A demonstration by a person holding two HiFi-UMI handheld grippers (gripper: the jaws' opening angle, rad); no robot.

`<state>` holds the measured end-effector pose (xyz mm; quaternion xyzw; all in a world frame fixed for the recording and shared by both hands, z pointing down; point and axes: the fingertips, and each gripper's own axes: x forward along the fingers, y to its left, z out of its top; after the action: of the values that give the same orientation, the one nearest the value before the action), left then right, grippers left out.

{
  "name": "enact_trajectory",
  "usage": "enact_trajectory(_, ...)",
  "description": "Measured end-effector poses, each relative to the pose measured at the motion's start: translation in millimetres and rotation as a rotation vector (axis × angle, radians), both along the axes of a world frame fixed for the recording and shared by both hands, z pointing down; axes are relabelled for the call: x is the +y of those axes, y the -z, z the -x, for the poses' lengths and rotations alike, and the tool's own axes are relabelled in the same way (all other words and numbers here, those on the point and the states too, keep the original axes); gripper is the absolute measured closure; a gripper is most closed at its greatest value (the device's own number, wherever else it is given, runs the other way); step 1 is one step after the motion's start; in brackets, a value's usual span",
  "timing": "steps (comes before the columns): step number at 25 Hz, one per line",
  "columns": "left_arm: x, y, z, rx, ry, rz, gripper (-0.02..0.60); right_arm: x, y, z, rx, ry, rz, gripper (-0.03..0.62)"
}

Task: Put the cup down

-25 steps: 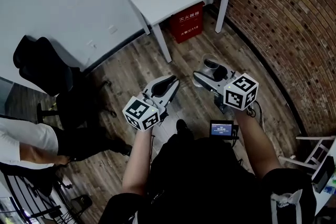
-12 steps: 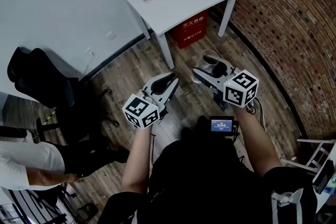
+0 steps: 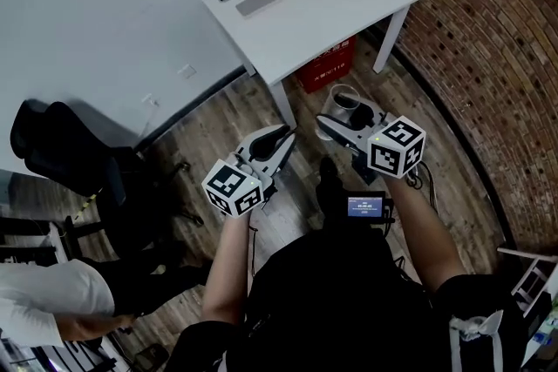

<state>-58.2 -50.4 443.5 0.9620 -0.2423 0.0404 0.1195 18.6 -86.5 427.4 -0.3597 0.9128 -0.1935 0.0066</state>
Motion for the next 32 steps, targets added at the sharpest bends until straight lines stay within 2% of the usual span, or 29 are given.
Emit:
enact_trajectory(10,-157.0,6.4,-27.8,-0.006,0.053,0.009,0.486,-164.3,3.4,-17.6,-0.013,0.087,0.011,0.307)
enact_trajectory(15,-217.8,11.0,-35.6,-0.004,0.095,0.007,0.482,-222.2,6.5,-20.9,-0.018,0.132,0.007,0.307)
enact_trajectory(24,-268.7,8.8,-29.2,-0.006,0.129,0.017,0.482,-271.3,-0.8,-7.1,-0.032,0.184,0.027,0.307)
enact_trajectory(32,-283.3,13.7,-12.6,-0.005,0.119,0.009,0.482,-284.2,6.9,11.3,-0.036,0.177,0.017,0.307)
